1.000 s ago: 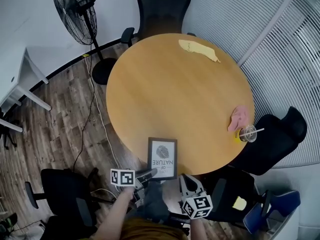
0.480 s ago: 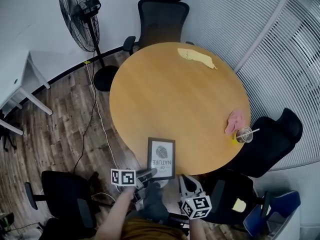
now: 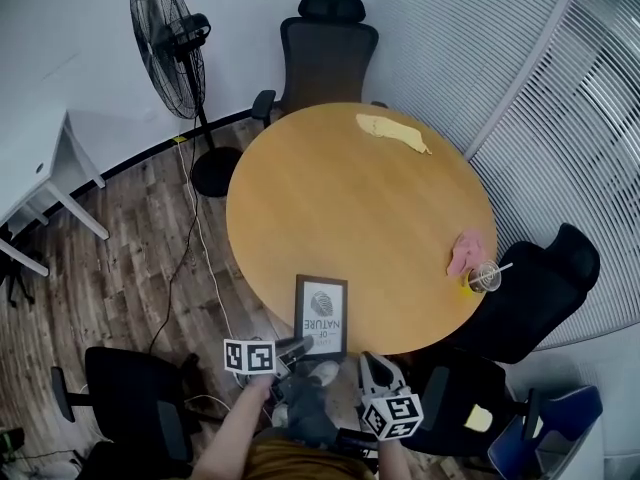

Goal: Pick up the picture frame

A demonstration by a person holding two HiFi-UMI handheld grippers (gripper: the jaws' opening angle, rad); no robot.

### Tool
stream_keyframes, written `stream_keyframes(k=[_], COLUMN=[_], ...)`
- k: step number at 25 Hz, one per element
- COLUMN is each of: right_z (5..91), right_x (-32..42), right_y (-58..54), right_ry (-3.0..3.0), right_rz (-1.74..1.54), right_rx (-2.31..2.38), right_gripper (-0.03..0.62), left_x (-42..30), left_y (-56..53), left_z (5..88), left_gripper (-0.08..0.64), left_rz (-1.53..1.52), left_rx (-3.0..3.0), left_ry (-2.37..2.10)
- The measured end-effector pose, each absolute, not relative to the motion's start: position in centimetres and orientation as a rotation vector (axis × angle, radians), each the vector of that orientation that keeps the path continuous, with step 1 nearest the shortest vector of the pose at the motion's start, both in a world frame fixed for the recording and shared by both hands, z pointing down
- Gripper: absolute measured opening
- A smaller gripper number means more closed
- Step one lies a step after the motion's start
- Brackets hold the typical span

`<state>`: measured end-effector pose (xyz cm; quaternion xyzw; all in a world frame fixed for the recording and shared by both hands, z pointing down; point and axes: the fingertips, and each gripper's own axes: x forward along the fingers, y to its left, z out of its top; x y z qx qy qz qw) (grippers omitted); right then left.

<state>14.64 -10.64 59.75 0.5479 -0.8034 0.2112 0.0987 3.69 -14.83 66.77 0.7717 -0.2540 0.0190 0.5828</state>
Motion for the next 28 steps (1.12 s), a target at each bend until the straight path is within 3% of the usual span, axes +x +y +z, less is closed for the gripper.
stream_keyframes(k=[28], right_z=[53.8], right_x=[12.7], right_y=[-7.5], right_ry=[-2.498], right_rz=[0.516], right_rx=[1.743], right_gripper=[0.012], left_x=[1.6], left_y=[-12.0], left_z=[58.9], left_gripper=[0.057], left_rz=[0.100], left_rx=[2.045], left_ry=[-0.669])
